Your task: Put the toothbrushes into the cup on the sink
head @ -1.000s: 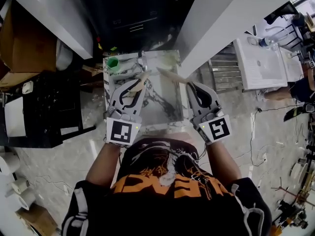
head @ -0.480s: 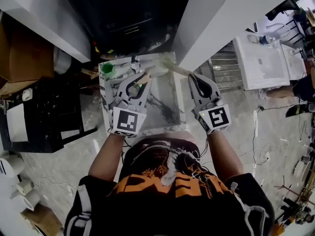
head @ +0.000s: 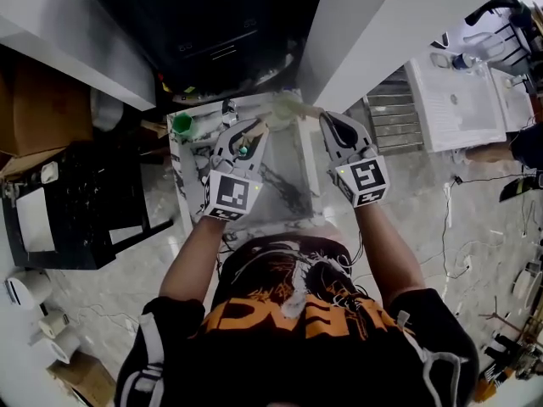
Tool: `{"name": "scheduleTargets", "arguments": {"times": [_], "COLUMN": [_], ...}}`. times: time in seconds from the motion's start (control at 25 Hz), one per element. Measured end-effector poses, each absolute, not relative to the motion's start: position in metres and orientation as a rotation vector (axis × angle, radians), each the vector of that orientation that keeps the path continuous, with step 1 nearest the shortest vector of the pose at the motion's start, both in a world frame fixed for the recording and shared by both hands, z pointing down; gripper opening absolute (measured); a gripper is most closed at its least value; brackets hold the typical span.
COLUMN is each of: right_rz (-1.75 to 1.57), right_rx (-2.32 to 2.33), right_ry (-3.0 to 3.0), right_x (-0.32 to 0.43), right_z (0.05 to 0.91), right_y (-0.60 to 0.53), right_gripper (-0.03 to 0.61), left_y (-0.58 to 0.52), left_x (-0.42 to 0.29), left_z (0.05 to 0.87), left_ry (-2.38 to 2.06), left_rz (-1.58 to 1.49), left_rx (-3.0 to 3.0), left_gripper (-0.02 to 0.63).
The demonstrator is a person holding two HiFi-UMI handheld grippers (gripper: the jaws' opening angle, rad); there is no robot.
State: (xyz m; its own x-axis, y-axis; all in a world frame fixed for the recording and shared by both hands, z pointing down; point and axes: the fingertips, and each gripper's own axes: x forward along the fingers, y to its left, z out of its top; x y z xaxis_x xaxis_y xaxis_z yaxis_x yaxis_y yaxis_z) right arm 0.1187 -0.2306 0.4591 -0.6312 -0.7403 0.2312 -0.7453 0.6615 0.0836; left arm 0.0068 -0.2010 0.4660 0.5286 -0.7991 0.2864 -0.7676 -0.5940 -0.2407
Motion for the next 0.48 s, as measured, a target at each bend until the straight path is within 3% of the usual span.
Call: {"name": "scheduleTargets", "arguments": {"times": [0.48], "right_rz": [0.145], "right_rx": [1.146], "right_ry": [-2.558], "right_x": [0.098], "right_z": [0.529], "right_y": [-0.258], "right_gripper": [0.017], "left_y": [-0.214], "left_x": [0.011], "left_z": [0.499], "left_ry": [1.365], "left_rz": [-0.614], "left_rx": [-2.687], "left_gripper": [0.074]}}
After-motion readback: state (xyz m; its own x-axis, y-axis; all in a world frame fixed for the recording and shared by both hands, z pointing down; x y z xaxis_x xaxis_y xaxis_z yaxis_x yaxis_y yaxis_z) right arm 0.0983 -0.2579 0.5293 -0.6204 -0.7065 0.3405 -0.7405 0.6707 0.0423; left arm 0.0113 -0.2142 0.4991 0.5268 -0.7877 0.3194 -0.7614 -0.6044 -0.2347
